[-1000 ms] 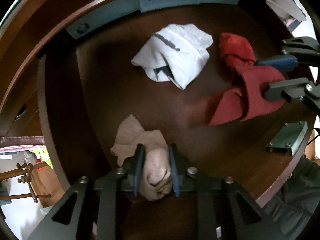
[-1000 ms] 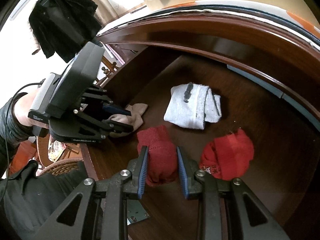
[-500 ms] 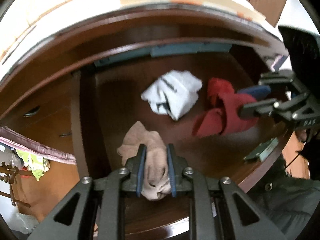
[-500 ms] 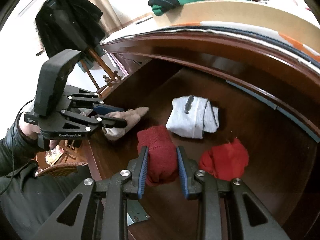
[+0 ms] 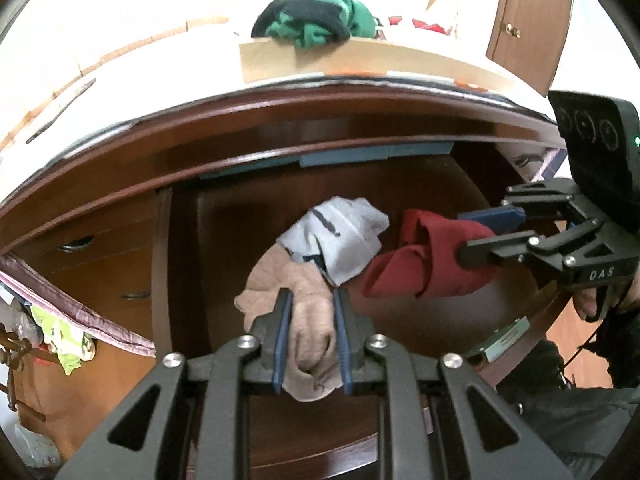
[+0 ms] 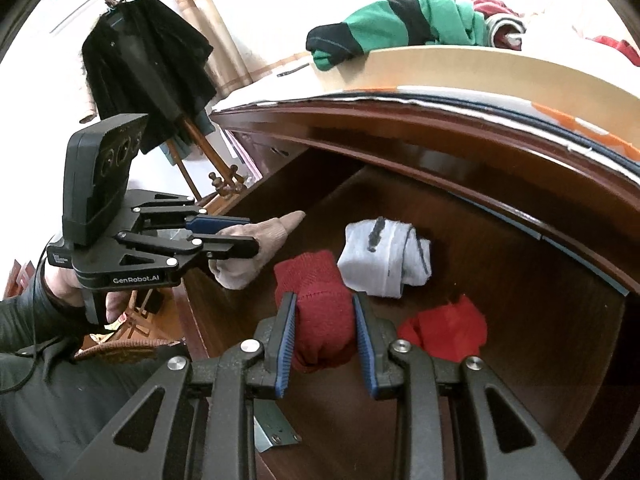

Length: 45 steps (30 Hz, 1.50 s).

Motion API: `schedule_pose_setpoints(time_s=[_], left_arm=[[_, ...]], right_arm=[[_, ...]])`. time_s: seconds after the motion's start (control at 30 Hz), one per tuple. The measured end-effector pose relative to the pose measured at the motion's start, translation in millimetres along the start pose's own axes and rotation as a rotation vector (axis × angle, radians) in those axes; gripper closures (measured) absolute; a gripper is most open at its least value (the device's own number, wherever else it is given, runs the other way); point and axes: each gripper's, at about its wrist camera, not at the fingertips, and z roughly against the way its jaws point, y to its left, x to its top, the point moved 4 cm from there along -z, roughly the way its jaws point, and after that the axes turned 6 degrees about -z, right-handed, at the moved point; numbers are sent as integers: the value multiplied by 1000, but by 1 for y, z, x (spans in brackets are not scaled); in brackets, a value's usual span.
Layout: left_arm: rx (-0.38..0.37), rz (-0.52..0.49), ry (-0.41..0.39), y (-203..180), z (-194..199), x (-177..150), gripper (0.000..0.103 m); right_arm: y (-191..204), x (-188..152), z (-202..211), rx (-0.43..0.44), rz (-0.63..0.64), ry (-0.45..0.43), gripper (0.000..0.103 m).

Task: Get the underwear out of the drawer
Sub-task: 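Lift beige sock and dark red garment out of the drawer toward the tray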

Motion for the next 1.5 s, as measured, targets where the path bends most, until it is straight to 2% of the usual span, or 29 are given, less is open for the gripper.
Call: schedule_pose_setpoints(time_s=[0.37,1.5], left_arm=[[49,11,-120,-3,20,6,85],[177,-3,-340,-12,60,15,85]], right_arm=[[1,2,20,23,-1,-115,73],[11,-1,44,8,81,-289,73]])
